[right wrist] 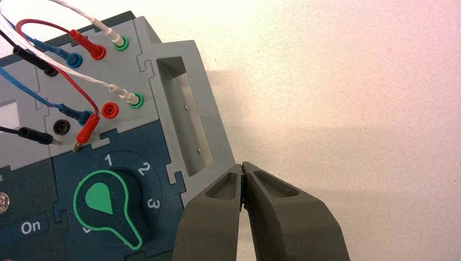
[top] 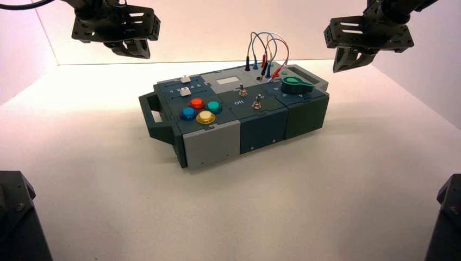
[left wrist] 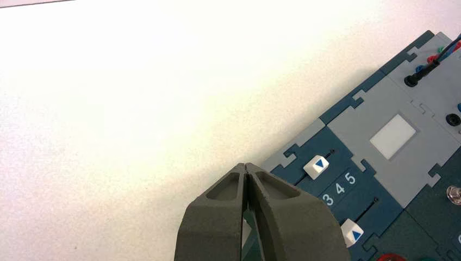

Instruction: Flip the top switch on with the left gripper.

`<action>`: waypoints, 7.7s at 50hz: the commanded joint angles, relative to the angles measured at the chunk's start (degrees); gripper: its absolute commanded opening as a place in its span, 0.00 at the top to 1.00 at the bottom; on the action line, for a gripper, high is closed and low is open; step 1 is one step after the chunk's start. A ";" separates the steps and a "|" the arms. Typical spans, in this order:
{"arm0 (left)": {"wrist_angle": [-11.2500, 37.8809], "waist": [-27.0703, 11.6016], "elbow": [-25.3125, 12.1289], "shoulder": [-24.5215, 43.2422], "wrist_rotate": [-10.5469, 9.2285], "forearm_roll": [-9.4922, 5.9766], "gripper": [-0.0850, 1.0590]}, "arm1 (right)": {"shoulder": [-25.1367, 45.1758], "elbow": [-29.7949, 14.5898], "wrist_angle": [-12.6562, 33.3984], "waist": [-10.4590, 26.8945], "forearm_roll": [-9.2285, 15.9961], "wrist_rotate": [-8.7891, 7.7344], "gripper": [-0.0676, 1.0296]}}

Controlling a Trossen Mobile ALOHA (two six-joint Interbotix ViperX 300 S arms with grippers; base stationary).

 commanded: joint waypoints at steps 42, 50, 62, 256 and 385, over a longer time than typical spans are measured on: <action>7.65 -4.83 -5.10 -0.44 1.85 0.70 0.95 | 2.64 -3.87 -0.09 3.78 0.09 0.00 0.96; 9.93 -7.38 -6.50 -0.26 2.37 0.62 0.95 | 3.78 -5.19 0.88 3.96 -0.09 -0.09 0.96; 12.57 -10.28 -7.82 -0.88 2.37 0.62 0.95 | 5.36 -6.50 0.88 4.04 -0.26 -0.26 0.96; 31.38 -21.36 -27.60 18.54 1.23 -1.05 0.95 | 12.39 -12.13 6.59 3.96 -1.32 -0.35 0.96; 33.31 -24.52 -26.72 10.20 0.62 -1.76 0.95 | 12.30 -12.13 7.73 3.87 -1.67 -0.35 0.96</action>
